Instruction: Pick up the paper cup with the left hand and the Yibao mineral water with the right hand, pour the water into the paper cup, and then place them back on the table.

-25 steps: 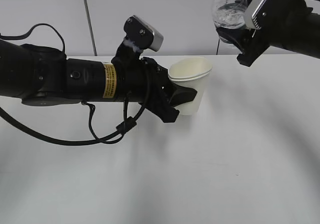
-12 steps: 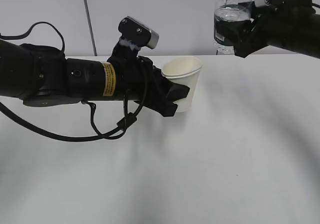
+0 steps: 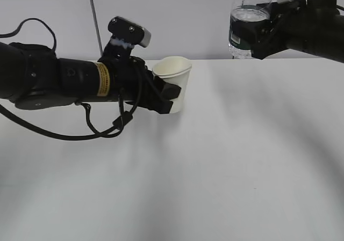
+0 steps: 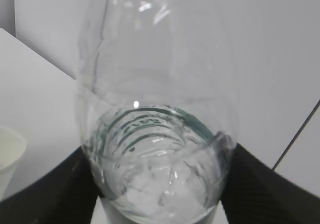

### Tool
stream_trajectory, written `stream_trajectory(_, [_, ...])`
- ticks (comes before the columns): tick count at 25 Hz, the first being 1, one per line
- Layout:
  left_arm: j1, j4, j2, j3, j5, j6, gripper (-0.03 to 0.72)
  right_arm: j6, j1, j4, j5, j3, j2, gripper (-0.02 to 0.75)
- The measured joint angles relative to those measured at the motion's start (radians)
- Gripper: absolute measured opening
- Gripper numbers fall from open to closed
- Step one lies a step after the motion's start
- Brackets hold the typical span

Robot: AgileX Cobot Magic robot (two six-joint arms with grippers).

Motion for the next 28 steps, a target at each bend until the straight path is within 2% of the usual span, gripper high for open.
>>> stream_trajectory(17, [0.200, -0.015, 0.000, 0.000, 0.010, 0.000, 0.335, 0.016, 0.000, 0.000, 0.000, 0.000, 0.000, 0.500])
stream_trajectory(28, [0.289, -0.018, 0.001, 0.000, 0.051, 0.000, 0.335, 0.035, 0.000, 0.000, 0.000, 0.000, 0.000, 0.500])
